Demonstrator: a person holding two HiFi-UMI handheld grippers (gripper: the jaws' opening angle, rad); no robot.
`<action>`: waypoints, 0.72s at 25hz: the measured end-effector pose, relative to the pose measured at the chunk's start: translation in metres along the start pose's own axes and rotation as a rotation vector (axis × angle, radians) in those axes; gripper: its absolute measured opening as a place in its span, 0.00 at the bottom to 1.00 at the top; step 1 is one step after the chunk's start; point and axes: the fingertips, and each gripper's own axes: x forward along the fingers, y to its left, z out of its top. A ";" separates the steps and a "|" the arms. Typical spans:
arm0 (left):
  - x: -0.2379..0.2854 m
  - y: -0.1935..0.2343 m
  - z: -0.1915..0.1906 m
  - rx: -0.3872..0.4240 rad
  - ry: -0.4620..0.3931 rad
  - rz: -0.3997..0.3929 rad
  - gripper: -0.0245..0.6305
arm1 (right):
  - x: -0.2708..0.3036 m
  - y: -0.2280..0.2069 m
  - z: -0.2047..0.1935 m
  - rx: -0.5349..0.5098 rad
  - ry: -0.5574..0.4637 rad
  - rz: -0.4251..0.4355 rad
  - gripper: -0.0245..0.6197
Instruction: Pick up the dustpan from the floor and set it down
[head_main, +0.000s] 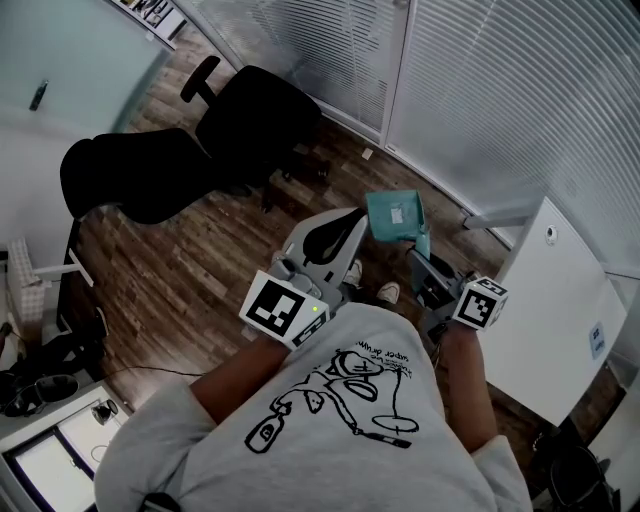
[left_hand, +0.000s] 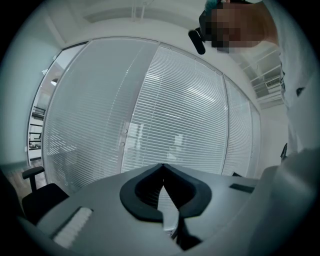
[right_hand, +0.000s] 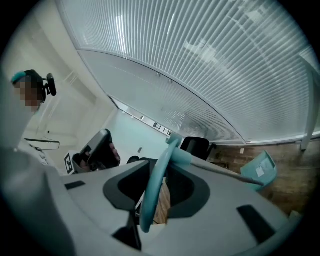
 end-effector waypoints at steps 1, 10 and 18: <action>0.000 0.000 -0.001 -0.001 0.000 0.000 0.04 | 0.001 -0.005 -0.002 0.006 -0.003 -0.001 0.18; -0.001 -0.001 0.000 -0.003 0.002 0.002 0.04 | 0.009 -0.040 -0.016 0.036 -0.008 0.003 0.18; -0.001 0.001 -0.001 -0.011 0.007 0.004 0.04 | 0.016 -0.072 -0.027 0.073 -0.019 -0.011 0.18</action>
